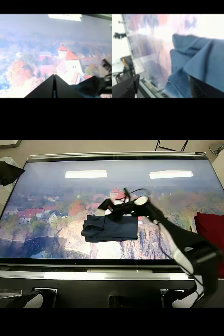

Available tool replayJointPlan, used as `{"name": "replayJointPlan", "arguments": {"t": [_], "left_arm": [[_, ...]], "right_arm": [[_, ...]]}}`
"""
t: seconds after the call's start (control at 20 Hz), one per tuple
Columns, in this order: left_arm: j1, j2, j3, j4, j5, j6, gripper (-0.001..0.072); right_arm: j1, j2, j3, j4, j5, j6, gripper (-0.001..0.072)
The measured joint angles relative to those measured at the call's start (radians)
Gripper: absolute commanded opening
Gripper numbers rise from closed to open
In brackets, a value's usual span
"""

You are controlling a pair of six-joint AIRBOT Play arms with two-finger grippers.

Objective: Fold the clothes and pants, and hang the long-sleeved shirts on hangers.

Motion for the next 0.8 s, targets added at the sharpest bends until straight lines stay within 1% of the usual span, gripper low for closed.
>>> {"name": "replayJointPlan", "arguments": {"t": [0.1, 0.2, 0.3, 0.4, 0.55, 0.6, 0.65, 0.7, 0.75, 0.8], "left_arm": [[0.004, 0.008, -0.001, 0.008, -0.003, 0.001, 0.0021], [0.006, 0.013, -0.001, 0.011, -0.005, 0.002, 0.0021], [0.006, 0.015, -0.002, 0.014, -0.006, 0.001, 0.0021], [0.006, 0.016, -0.002, 0.014, -0.006, -0.004, 0.0021], [0.006, 0.018, -0.002, 0.014, -0.007, -0.022, 0.0021], [0.005, 0.018, -0.002, 0.013, -0.007, -0.025, 0.0021], [0.004, 0.018, -0.002, 0.011, -0.007, -0.027, 0.0021], [0.003, 0.018, -0.002, 0.007, -0.007, -0.029, 0.0021], [0.002, 0.018, -0.002, 0.004, -0.007, -0.031, 0.0021], [0.001, 0.018, -0.002, 0.002, -0.007, -0.032, 0.0021]], "right_arm": [[-0.129, 0.041, 0.000, -0.116, 0.101, 0.032, 0.0676], [-0.243, 0.063, -0.015, -0.297, 0.229, 0.097, 0.0670], [-0.302, 0.072, -0.065, -0.409, 0.309, 0.129, 0.0636], [-0.326, 0.064, -0.124, -0.433, 0.326, 0.111, 0.0636], [-0.331, 0.020, -0.179, -0.356, 0.326, 0.026, 0.0631], [-0.329, 0.003, -0.188, -0.325, 0.326, 0.002, 0.0602], [-0.325, -0.011, -0.194, -0.296, 0.330, -0.016, 0.0554], [-0.319, -0.024, -0.198, -0.273, 0.334, -0.032, 0.0395], [-0.313, -0.033, -0.202, -0.264, 0.336, -0.050, 0.0193], [-0.309, -0.041, -0.205, -0.249, 0.342, -0.070, 0.0034]]}}
